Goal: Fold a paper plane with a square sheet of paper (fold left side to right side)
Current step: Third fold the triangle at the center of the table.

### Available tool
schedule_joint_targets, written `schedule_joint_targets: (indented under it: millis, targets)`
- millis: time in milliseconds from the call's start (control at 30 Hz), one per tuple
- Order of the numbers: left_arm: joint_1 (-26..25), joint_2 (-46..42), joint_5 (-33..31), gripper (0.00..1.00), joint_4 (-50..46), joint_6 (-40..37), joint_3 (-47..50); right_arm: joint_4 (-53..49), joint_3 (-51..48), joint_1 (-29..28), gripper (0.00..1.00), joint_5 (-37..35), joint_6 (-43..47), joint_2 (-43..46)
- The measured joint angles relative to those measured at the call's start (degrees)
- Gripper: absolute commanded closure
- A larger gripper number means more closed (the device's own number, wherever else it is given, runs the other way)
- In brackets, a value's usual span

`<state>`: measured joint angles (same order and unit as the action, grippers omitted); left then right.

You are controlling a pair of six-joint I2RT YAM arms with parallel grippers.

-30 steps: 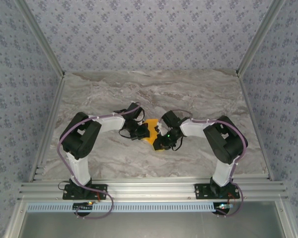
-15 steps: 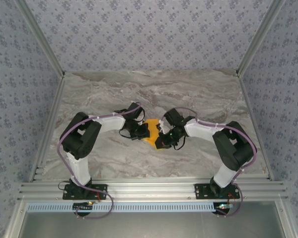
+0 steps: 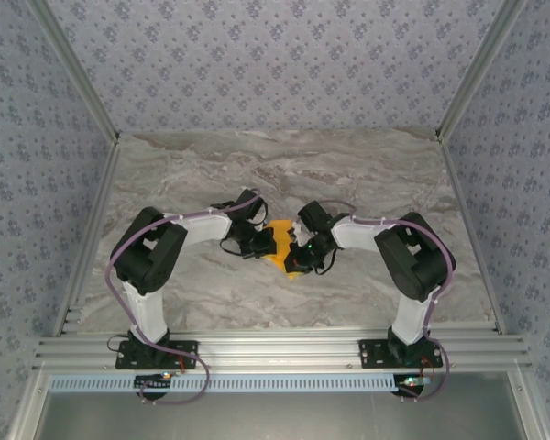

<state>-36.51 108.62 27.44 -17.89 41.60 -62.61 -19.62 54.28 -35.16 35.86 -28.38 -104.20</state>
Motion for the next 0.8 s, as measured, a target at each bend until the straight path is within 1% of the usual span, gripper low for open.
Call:
schedule_joint_targets:
  millis: [200, 333, 500, 800]
  targets:
    - [-0.37, -1.14, -1.60, 0.99, -0.72, -0.04, -0.07, 2.08, -1.70, 0.87, 1.00, 1.57, -0.85, 0.17]
    - [-0.72, -4.31, -2.60, 1.00, -1.53, -0.15, 0.31, 2.56, -2.01, 1.18, 1.00, 2.19, -0.79, 0.20]
    - [-2.45, -8.41, -2.21, 1.00, 0.50, 0.33, 2.91, 2.54, -2.01, 1.18, 1.00, 2.19, -0.74, 0.20]
    - [-5.55, -6.84, -1.07, 1.00, 4.22, 2.47, 4.81, 2.51, -1.97, 1.18, 1.00, 2.21, -0.57, 0.17]
